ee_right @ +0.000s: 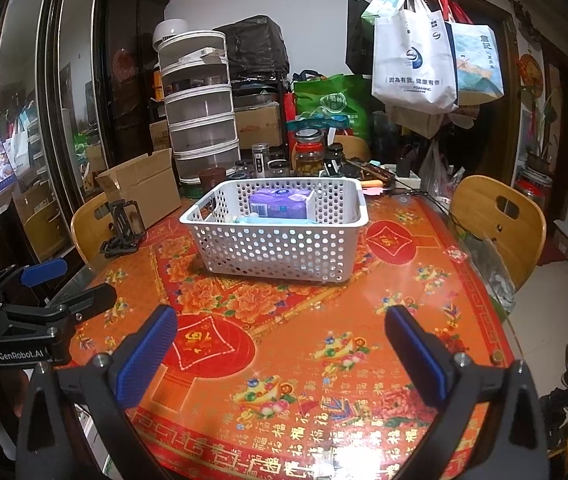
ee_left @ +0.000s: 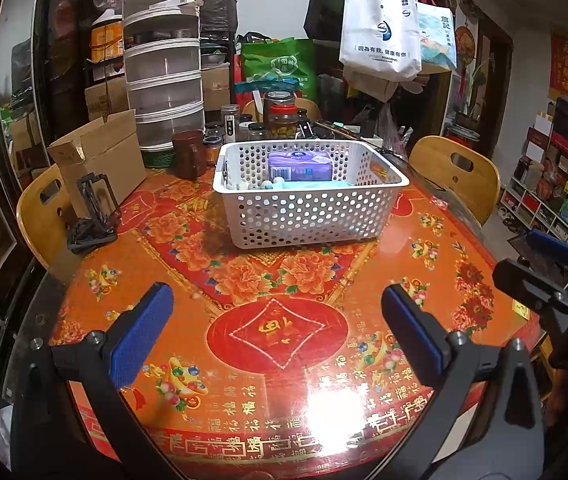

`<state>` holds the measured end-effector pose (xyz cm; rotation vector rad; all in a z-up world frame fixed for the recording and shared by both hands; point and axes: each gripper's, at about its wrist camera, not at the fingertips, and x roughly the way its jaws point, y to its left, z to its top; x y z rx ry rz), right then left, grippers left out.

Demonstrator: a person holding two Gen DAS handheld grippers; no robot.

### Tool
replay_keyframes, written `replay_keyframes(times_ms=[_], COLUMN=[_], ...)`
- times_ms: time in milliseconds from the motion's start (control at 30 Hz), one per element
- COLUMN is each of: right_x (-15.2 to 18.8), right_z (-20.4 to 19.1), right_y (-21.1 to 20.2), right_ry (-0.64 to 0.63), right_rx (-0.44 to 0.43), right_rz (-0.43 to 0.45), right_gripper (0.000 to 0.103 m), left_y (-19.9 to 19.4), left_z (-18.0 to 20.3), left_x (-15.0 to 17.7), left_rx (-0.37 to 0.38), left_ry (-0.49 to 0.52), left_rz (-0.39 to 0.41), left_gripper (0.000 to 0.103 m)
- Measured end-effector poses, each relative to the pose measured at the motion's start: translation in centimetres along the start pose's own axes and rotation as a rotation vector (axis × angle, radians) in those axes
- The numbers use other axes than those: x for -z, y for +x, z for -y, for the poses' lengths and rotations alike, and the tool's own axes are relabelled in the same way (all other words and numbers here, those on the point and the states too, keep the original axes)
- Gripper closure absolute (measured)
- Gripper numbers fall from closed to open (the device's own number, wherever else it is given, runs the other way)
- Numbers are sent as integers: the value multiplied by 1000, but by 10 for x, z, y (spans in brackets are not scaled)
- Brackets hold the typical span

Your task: Organize soft objects

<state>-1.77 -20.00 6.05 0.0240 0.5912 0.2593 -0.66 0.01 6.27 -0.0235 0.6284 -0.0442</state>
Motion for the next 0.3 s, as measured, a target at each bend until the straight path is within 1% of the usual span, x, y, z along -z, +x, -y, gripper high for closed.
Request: replay_keyframes(times_ms=[300], right_x=[2], right_z=[2], right_y=[1], right_ry=[0], right_rx=[0], right_rz=[-3], right_gripper=[0], left_y=[-1], left_z=[2], left_x=[2], left_rx=[10], left_ry=[14], left_rz=[3], left_gripper=[0])
